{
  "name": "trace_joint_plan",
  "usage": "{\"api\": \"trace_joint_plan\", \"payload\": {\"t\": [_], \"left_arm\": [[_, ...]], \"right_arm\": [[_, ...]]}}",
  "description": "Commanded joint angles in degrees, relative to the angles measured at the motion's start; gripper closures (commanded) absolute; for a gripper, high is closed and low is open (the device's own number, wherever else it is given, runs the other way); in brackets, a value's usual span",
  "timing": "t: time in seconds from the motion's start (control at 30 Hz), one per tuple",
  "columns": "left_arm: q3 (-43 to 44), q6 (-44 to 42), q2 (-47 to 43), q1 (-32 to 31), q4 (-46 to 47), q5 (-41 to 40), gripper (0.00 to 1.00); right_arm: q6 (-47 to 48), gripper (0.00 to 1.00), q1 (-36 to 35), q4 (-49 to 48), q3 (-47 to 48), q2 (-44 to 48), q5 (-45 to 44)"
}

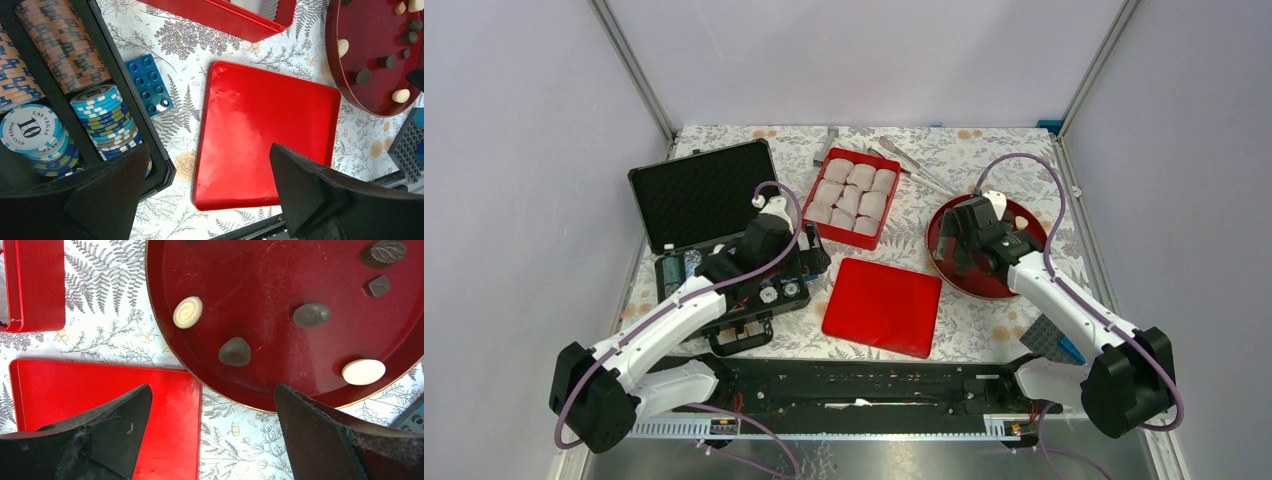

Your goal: Pack the chocolate

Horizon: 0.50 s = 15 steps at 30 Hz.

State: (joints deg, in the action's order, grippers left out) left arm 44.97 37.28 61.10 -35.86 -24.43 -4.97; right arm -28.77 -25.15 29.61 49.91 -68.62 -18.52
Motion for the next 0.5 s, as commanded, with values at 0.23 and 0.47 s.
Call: {"api": "trace_joint_plan", "payload": {"t": [0.23, 0.47], "left_arm": [[2.4, -1.0, -1.3, 0.3, 2.8, 0.1, 0.01], [2.4, -1.5, -1.4, 0.3, 3.2, 0.1, 0.01]], "right_arm": [[1.3, 0.01, -0.3, -4.8, -2.3, 4.7, 1.1], [6.8, 0.00, -0.3, -9.6, -4.3, 7.8, 4.6]]}}
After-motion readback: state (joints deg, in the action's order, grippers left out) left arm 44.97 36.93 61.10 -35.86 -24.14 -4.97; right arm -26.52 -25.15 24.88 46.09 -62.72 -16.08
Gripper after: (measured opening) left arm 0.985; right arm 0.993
